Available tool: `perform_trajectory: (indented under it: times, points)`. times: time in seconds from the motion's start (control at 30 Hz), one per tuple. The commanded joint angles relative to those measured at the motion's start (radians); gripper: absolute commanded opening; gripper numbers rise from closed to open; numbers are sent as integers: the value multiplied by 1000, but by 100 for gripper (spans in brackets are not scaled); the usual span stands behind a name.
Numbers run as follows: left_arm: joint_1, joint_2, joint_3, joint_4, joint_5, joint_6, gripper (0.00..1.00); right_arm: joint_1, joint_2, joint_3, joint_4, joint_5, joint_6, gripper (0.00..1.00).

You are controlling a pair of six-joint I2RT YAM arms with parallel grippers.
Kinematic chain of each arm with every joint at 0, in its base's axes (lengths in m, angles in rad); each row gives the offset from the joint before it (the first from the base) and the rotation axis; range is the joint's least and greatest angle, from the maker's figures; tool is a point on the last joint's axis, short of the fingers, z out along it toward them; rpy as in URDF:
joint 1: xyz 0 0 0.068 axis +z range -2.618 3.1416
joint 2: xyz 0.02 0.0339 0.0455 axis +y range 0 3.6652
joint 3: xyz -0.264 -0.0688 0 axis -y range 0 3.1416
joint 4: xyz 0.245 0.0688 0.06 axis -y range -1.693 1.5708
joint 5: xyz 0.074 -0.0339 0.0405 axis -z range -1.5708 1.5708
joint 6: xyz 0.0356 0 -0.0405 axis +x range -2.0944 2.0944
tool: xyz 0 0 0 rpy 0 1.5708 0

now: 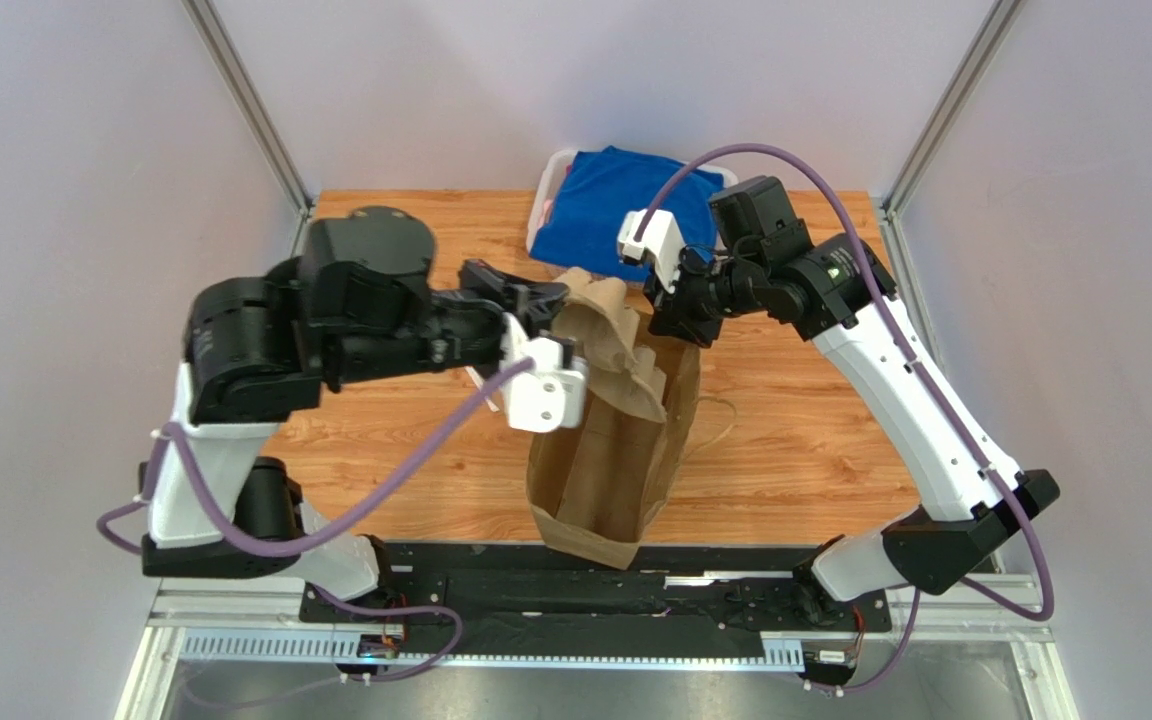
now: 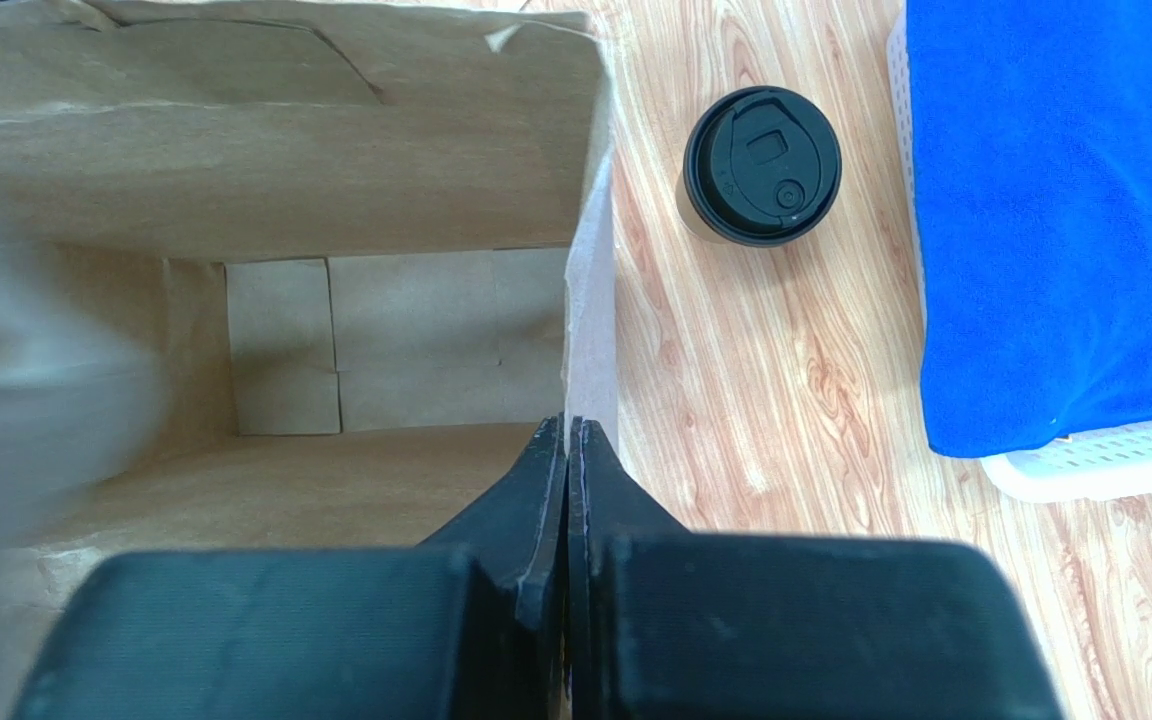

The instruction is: Pack the takeout coffee

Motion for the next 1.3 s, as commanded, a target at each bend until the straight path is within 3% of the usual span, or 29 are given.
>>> perform_trajectory:
  times: [0.0, 0.13, 0.3, 0.7, 0.97, 1.27]
  points:
    - [-129, 70, 8, -184, -272, 78, 0, 4, 10, 63, 27, 1, 41, 0]
    - [-199, 164, 6, -260, -366, 31, 0, 20, 13, 93, 17, 10, 54, 0]
    - [-212, 216, 11, -345, -323, -45, 0, 35, -7, 72, 27, 19, 57, 0]
    - [-212, 179, -185, -346, -268, -180, 0, 47, -67, 10, 55, 30, 67, 0]
    - [-120, 159, -317, -342, -72, -296, 1, 47, -83, 10, 72, 12, 74, 0]
    - [-72, 147, -478, -265, -13, -298, 5, 47, -103, -20, 98, -40, 85, 0]
